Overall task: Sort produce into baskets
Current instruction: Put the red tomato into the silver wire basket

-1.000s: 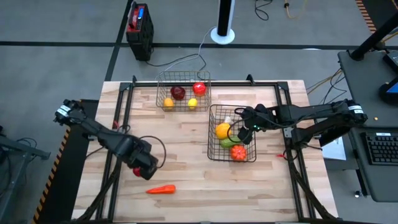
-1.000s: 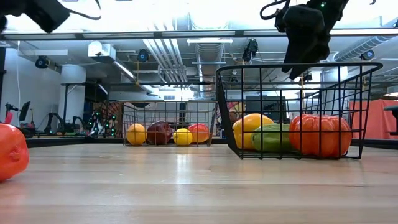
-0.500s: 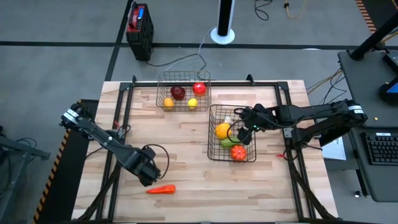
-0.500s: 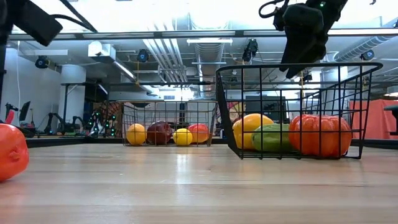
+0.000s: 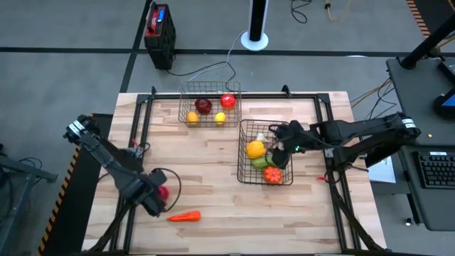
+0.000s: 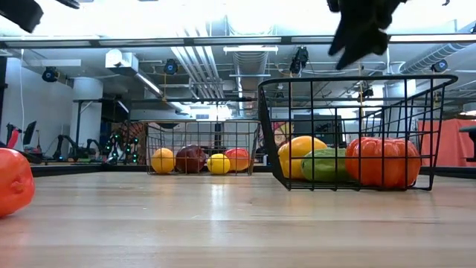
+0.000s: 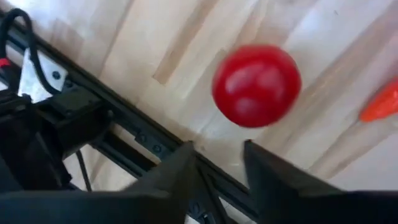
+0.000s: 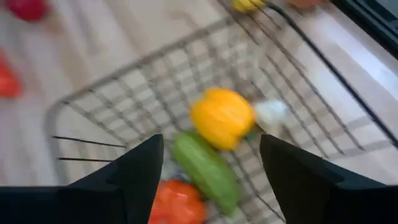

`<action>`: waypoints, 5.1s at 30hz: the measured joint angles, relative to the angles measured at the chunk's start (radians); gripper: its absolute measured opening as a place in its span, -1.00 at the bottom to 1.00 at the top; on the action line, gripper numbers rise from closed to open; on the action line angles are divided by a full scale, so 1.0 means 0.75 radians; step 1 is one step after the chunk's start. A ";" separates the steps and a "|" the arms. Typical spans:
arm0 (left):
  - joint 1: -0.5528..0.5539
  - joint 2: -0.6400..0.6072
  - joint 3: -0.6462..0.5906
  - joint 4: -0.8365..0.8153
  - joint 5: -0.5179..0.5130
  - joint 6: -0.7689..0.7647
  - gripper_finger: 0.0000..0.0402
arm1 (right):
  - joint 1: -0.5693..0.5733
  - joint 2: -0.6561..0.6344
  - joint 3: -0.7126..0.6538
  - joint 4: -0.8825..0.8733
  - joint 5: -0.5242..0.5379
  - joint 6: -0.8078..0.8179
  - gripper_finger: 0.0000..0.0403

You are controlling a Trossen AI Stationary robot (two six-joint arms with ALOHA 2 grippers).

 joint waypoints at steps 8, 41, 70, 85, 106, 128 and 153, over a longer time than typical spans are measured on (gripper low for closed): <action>-0.112 0.002 -0.090 0.027 -0.001 -0.089 -0.93 | 0.216 0.004 0.012 0.207 0.065 0.022 0.03; -0.119 0.002 -0.300 0.413 -0.146 -0.107 -1.00 | 0.365 0.066 0.008 0.230 0.211 0.091 -0.69; -0.118 0.001 -0.140 0.417 -0.448 0.027 -1.00 | 0.364 0.065 0.009 0.292 0.211 0.066 -0.69; -0.151 0.009 -0.098 0.529 -0.321 0.284 -1.00 | 0.364 0.065 0.009 0.297 0.210 0.060 -0.69; -0.152 0.052 -0.207 0.498 -0.376 0.193 -1.00 | 0.364 0.065 0.009 0.298 0.211 0.054 -0.69; -0.309 -0.064 -0.228 0.498 -0.444 0.141 -1.00 | 0.355 0.232 0.087 0.457 0.241 -0.012 -0.69; -0.365 -0.031 -0.218 0.630 -0.546 0.079 0.20 | 0.399 0.770 0.661 0.245 0.198 -0.182 -0.69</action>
